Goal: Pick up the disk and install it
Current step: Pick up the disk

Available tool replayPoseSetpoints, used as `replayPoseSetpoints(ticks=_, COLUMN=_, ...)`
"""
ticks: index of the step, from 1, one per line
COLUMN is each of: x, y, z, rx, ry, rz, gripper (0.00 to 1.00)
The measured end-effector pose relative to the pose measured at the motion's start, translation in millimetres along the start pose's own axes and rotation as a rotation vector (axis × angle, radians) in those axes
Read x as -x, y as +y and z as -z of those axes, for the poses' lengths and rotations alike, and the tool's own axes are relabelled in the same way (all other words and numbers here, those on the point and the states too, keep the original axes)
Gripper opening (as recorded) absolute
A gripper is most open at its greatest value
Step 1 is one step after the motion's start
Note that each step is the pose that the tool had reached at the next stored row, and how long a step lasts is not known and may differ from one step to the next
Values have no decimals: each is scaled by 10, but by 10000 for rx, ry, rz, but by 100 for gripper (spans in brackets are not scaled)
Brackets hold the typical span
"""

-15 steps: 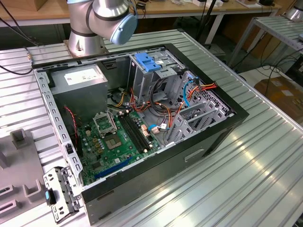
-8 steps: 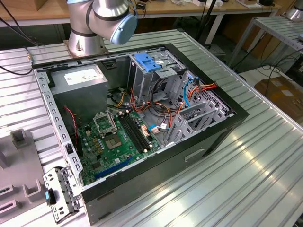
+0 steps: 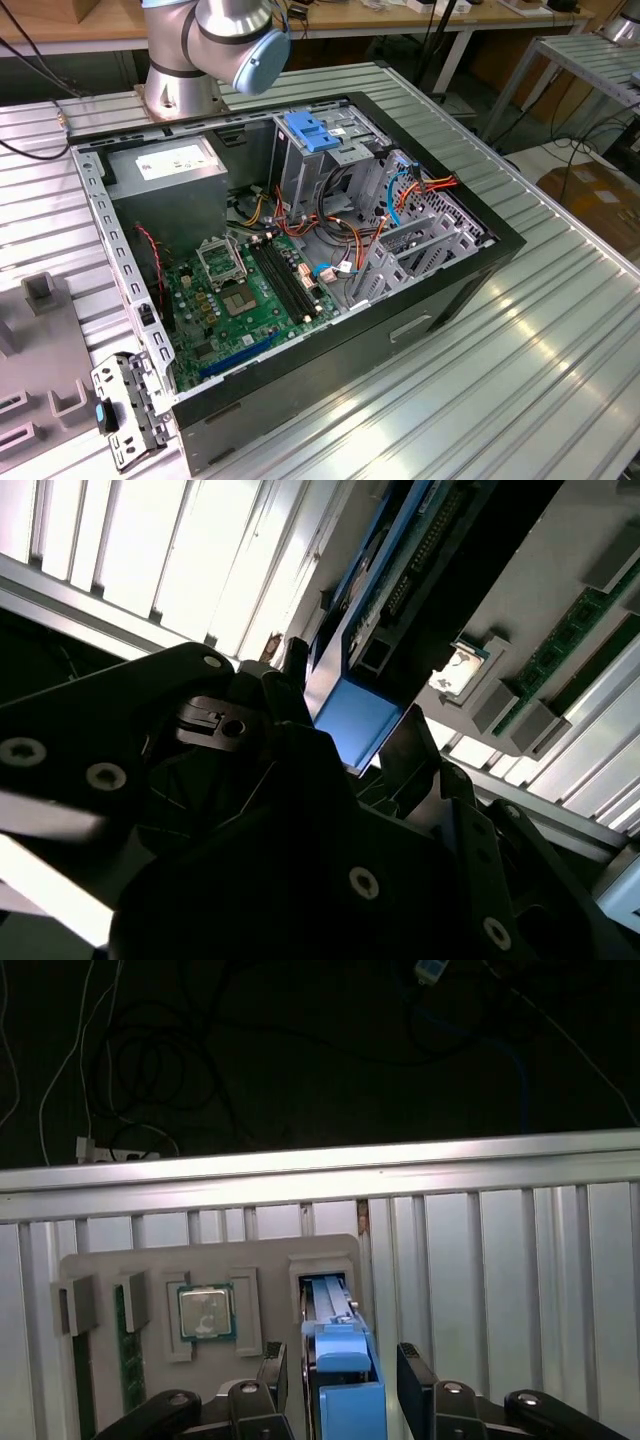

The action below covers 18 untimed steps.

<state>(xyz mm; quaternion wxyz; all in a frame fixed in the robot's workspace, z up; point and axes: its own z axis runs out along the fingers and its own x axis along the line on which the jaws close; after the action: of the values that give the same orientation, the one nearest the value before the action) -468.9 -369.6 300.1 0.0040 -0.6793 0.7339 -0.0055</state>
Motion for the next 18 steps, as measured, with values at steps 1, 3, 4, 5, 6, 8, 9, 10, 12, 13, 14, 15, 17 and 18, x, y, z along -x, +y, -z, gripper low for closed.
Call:
replayPoseSetpoints(ticks=1, x=0, y=0, z=-11, rx=20, ry=3, rz=-53, gripper=56)
replayPoseSetpoints(ticks=3, x=0, y=0, z=-15, rx=38, ry=5, rz=-95, gripper=56)
replayPoseSetpoints(ticks=4, x=0, y=0, z=-15, rx=38, ry=5, rz=-96, gripper=56)
replayPoseSetpoints(ticks=5, x=0, y=-1, z=-16, rx=38, ry=5, rz=-96, gripper=56)
replayPoseSetpoints(ticks=6, x=0, y=-1, z=-17, rx=37, ry=4, rz=-97, gripper=56)
replayPoseSetpoints(ticks=8, x=0, y=-2, z=-29, rx=37, ry=4, rz=-96, gripper=56)
replayPoseSetpoints(ticks=9, x=0, y=-3, z=-38, rx=36, ry=4, rz=-96, gripper=56)
replayPoseSetpoints(ticks=10, x=0, y=-2, z=-46, rx=35, ry=3, rz=-96, gripper=56)
replayPoseSetpoints(ticks=12, x=0, y=-2, z=-51, rx=39, ry=6, rz=-58, gripper=56)
replayPoseSetpoints(ticks=13, x=0, y=-2, z=-53, rx=39, ry=5, rz=11, gripper=56)
replayPoseSetpoints(ticks=14, x=0, y=-2, z=-55, rx=37, ry=3, rz=84, gripper=56)
replayPoseSetpoints(ticks=15, x=0, y=-3, z=-56, rx=37, ry=2, rz=121, gripper=56)
replayPoseSetpoints(ticks=17, x=0, y=-3, z=-56, rx=36, ry=2, rz=135, gripper=56)
replayPoseSetpoints(ticks=18, x=0, y=-2, z=-56, rx=37, ry=2, rz=136, gripper=56)
